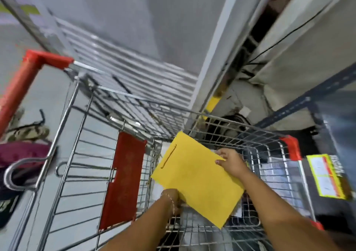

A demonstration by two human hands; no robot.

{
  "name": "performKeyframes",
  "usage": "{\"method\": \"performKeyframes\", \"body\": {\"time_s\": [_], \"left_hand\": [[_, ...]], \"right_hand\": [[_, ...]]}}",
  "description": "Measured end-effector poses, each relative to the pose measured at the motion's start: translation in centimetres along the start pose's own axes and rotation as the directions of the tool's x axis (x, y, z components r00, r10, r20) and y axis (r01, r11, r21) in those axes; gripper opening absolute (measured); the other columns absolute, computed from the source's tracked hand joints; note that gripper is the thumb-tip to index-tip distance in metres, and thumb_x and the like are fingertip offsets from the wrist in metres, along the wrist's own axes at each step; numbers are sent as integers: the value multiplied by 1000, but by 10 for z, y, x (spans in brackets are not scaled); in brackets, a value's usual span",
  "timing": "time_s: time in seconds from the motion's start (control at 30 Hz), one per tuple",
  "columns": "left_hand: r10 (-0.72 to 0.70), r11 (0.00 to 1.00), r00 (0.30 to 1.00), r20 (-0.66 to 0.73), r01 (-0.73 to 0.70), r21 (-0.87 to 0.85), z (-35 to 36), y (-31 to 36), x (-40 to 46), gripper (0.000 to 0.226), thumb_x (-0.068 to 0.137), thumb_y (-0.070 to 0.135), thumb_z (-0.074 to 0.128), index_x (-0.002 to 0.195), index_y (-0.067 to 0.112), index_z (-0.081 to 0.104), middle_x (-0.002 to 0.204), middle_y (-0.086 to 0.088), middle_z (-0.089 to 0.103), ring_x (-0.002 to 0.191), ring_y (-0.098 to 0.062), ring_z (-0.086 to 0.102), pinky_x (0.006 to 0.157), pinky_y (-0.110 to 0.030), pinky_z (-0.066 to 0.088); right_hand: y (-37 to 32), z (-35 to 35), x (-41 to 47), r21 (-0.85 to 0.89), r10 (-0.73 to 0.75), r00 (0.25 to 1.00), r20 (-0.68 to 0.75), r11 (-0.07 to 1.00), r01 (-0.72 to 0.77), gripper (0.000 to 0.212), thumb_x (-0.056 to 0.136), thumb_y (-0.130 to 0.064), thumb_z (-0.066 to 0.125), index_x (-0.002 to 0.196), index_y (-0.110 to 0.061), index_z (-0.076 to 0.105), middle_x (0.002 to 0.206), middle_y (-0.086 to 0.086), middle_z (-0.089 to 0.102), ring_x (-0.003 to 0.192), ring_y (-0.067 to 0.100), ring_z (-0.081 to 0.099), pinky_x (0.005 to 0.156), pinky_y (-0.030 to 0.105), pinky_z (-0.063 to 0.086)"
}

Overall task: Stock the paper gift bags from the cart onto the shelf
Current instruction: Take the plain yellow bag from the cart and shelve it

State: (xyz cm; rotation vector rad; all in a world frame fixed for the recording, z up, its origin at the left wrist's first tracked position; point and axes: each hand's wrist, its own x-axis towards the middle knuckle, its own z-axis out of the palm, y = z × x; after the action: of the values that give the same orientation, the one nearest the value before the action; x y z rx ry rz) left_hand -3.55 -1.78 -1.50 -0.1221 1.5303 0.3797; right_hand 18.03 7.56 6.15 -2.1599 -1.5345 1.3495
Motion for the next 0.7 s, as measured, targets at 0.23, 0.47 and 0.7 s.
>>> {"method": "performKeyframes", "body": {"time_s": [0.23, 0.47, 0.7], "left_hand": [[370, 921, 919, 133, -382, 81, 10, 10, -128, 6, 92, 13, 52, 92, 7, 53, 96, -18, 62, 77, -27, 59, 73, -37, 49], [690, 631, 564, 454, -776, 5, 48, 28, -298, 6, 87, 3, 58, 87, 7, 54, 57, -9, 57, 45, -16, 52, 47, -23, 43], [718, 357, 119, 686, -909, -215, 98, -13, -477, 11, 83, 9, 66, 84, 20, 69, 86, -7, 71, 71, -16, 60, 61, -27, 48]], "right_hand": [[-14, -74, -123, 297, 53, 963, -264, 955, 28, 34, 79, 4, 68, 112, 5, 59, 116, 18, 63, 113, 25, 55, 84, 29, 44], [-9, -126, -309, 512, 122, 758, -641, 803, 305, 20, 76, 6, 69, 93, -2, 63, 95, 17, 70, 80, 21, 65, 63, 18, 53], [-15, -150, -503, 551, 232, 522, -821, 559, 619, 26, 80, 1, 65, 106, 4, 59, 87, 16, 72, 70, 22, 66, 56, 28, 56]]}}
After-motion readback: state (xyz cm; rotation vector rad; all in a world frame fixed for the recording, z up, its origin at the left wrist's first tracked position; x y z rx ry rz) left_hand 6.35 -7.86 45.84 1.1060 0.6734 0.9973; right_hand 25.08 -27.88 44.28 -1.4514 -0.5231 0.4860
